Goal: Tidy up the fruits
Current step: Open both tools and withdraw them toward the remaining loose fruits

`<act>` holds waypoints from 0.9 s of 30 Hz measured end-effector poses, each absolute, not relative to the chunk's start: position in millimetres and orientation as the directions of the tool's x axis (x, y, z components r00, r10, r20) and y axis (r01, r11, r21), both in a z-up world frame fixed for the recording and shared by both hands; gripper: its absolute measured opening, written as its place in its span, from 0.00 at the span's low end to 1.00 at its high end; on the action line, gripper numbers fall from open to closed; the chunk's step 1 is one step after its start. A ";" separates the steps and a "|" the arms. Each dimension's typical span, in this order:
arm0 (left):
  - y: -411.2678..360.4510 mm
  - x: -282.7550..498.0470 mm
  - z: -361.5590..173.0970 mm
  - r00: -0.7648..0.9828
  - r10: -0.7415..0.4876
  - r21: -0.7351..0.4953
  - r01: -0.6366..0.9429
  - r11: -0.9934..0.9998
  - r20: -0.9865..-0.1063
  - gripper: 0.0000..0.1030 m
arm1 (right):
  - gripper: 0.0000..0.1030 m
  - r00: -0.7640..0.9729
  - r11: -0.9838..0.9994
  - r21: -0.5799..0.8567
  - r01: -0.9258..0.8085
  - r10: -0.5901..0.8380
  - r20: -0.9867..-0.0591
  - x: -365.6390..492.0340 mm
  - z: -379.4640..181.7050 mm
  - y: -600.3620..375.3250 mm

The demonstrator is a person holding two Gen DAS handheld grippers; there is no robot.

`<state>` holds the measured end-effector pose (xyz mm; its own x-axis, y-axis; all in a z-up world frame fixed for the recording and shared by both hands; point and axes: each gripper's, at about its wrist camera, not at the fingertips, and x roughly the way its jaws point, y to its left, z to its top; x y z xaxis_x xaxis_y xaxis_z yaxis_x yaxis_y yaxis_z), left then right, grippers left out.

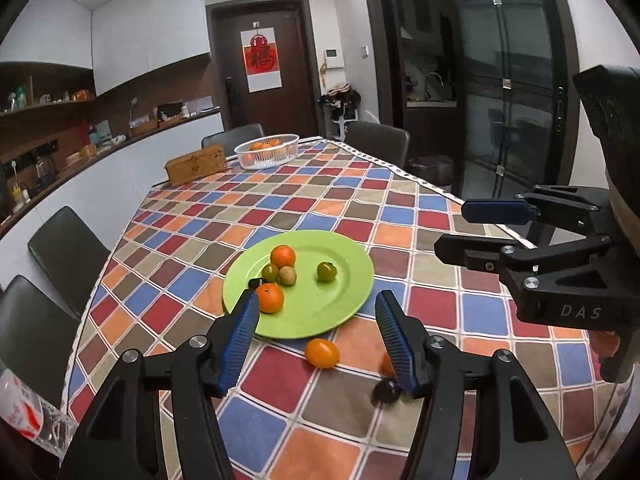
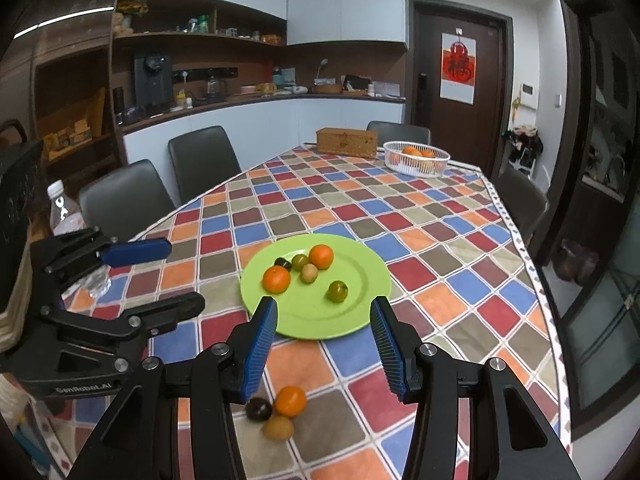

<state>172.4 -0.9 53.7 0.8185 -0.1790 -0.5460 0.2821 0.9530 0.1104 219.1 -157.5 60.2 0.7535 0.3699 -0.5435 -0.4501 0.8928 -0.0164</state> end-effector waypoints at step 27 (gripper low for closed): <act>-22.9 152.6 -35.1 0.679 -0.293 0.183 0.537 0.823 -0.673 0.46 | 0.48 0.680 0.773 -0.230 -0.591 0.324 -0.657 161.3 -12.4 -138.7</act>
<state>152.6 -22.9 -35.1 0.6793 -0.2930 -0.6728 0.5369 0.8234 0.1835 161.3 -138.7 -12.4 0.6803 0.3243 -0.6573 -0.5910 0.7731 -0.2303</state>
